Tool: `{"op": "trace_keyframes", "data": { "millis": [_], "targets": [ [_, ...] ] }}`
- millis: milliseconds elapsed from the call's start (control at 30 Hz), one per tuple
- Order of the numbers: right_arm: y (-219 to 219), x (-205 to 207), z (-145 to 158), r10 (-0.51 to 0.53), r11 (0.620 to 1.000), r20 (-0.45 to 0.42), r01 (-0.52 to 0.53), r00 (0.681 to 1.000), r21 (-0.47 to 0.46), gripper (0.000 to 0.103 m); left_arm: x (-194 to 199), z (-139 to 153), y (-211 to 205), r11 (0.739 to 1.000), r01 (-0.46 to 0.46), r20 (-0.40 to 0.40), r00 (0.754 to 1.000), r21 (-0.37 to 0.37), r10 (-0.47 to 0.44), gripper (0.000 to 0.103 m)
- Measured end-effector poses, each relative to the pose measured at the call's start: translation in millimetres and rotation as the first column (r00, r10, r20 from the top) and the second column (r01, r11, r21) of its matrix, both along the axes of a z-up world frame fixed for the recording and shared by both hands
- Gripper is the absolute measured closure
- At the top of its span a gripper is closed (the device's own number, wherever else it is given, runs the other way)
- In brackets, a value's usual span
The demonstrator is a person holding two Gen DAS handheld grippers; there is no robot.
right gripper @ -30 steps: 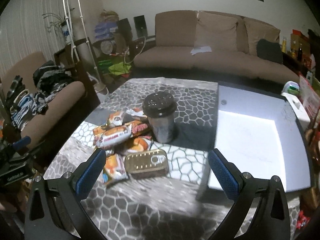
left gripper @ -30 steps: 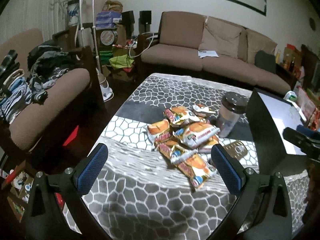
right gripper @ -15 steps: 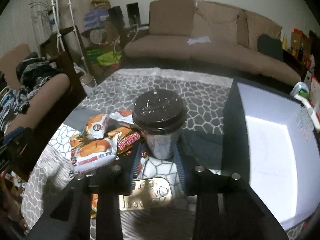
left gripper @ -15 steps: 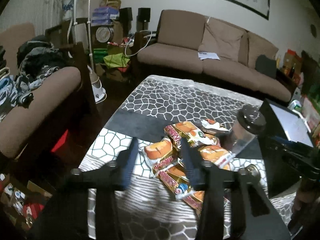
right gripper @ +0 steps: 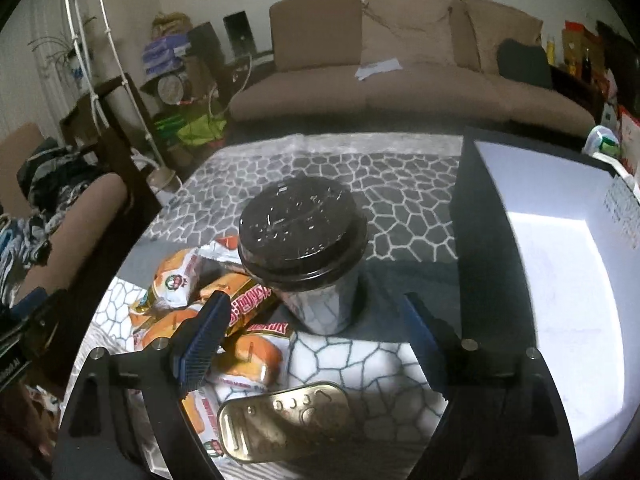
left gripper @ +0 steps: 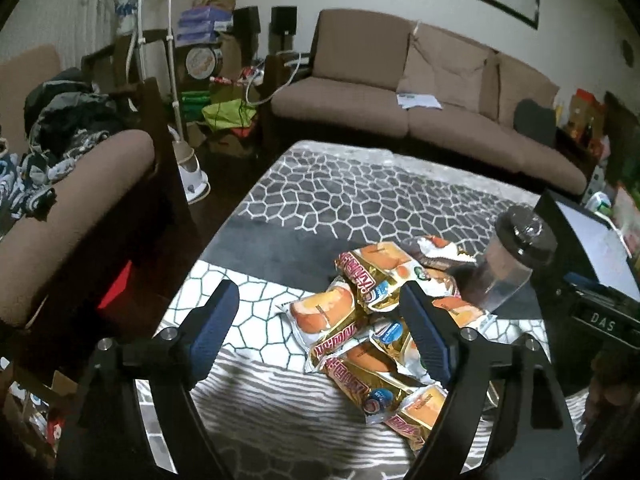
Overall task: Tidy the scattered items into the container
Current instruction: 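Grasp a snack packet with the left tool while the right tool grasps the black-lidded cup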
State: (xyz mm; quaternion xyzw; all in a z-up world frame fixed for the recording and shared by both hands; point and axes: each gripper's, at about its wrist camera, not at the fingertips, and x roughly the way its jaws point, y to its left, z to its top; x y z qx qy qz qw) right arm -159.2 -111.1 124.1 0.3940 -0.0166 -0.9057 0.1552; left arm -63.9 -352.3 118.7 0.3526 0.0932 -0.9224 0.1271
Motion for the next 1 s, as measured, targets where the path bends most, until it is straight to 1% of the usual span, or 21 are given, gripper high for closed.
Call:
{"op": "trace_keyframes", "data": {
  "millis": [100,167,200,233,267,300,333,367,400,433,467,500,567,633,667,700,733,767,800,867,1000],
  "targets": [
    [-6.9,-1.6,-4.4,0.007,1.000,-0.008,-0.007,1.000,0.023,0.015,-7.9,-7.0,-1.9,1.000,0.002,0.021,1.000,0.018,-0.003,0.022],
    [-9.6,-3.8,-7.6,0.003,1.000,-0.009,-0.003,1.000,0.027,0.015,-9.7,-9.1,-3.1,1.000,0.000,0.007,1.000,0.021,0.000,0.022],
    [-9.9,-5.2,-8.3,0.000,1.000,-0.008,0.000,1.000,0.029,0.015,-9.5,-9.4,-4.1,1.000,-0.002,-0.009,1.000,0.014,0.002,0.026],
    [-10.1,-6.4,-9.4,-0.005,0.999,-0.009,0.006,1.000,0.033,0.015,-9.3,-9.5,-3.8,1.000,-0.002,-0.023,1.000,0.006,0.002,0.043],
    [-10.1,-7.8,-10.8,-0.012,0.999,-0.011,0.013,1.000,0.040,0.015,-11.0,-10.4,-2.5,1.000,0.001,-0.029,1.000,-0.010,-0.001,0.055],
    [-9.5,-8.8,-11.7,-0.020,0.999,-0.019,0.021,1.000,0.043,0.016,-13.3,-11.0,-2.3,1.000,0.005,-0.021,1.000,-0.014,-0.005,0.080],
    [-9.5,-9.9,-11.7,-0.022,0.999,-0.021,0.023,1.000,0.046,0.016,-17.6,-14.2,-2.4,1.000,0.017,-0.003,1.000,-0.005,-0.017,0.096],
    [-9.6,-10.9,-12.2,-0.025,0.998,-0.025,0.026,0.999,0.055,0.023,-20.6,-16.8,-3.0,1.000,0.025,0.005,1.000,0.009,-0.025,0.098],
    [-9.9,-12.1,-13.0,-0.028,0.997,-0.026,0.030,0.999,0.067,0.042,-21.7,-18.3,-3.7,1.000,0.023,0.005,1.000,0.012,-0.023,0.098],
    [-9.7,-13.8,-14.4,-0.021,0.998,-0.020,0.022,1.000,0.066,0.053,-22.6,-19.4,-3.3,1.000,0.022,0.004,1.000,0.009,-0.022,0.098],
    [-10.0,-15.4,-16.4,-0.015,0.998,-0.007,0.016,1.000,0.066,0.078,-23.3,-20.2,-2.5,1.000,0.024,0.001,1.000,0.004,-0.024,0.098],
    [-10.5,-16.2,-18.1,-0.017,0.997,-0.002,0.017,1.000,0.074,0.093,-24.1,-21.3,-2.0,1.000,0.021,0.002,1.000,-0.001,-0.021,0.097],
    [-10.5,-17.1,-20.5,-0.014,0.997,-0.001,0.014,1.000,0.076,0.093,-26.9,-24.1,-3.7,1.000,0.010,0.013,1.000,0.022,-0.011,0.087],
    [-9.3,-16.3,-20.0,-0.021,0.997,-0.009,0.021,1.000,0.070,0.092,-27.9,-25.7,-6.2,0.998,0.016,0.008,1.000,0.061,-0.016,0.052],
    [-7.5,-15.4,-19.4,-0.025,0.998,-0.011,0.025,1.000,0.057,0.088,-27.3,-25.0,-6.8,0.998,0.012,0.000,1.000,0.063,-0.012,0.047],
    [-6.3,-14.4,-18.9,-0.023,0.999,-0.010,0.024,1.000,0.044,0.073,-26.1,-23.8,-6.1,0.998,0.011,-0.011,1.000,0.058,-0.010,0.044],
    [-4.6,-13.6,-17.9,-0.022,0.999,-0.012,0.023,1.000,0.033,0.055,-25.6,-22.9,-5.1,0.999,0.012,-0.014,1.000,0.051,-0.012,0.041],
    [-3.1,-12.4,-16.9,-0.023,0.999,-0.022,0.023,1.000,0.023,0.031,-25.7,-22.2,-4.1,0.999,0.015,-0.013,1.000,0.044,-0.014,0.038],
    [-1.6,-10.5,-16.1,-0.024,1.000,-0.040,0.024,0.999,0.015,0.015,-25.8,-21.6,-3.1,0.999,0.017,-0.014,1.000,0.038,-0.017,0.034],
    [-1.5,-10.7,-15.8,-0.021,1.000,-0.058,0.022,0.998,0.009,0.015,-26.1,-20.4,-2.0,0.999,0.025,-0.016,1.000,0.036,-0.024,0.033],
    [-7.7,-19.4,-20.4,-0.005,1.000,-0.026,0.005,1.000,0.006,0.015,-29.1,-19.5,2.1,0.998,0.042,-0.016,0.999,0.037,-0.041,0.029]
  ]
}}
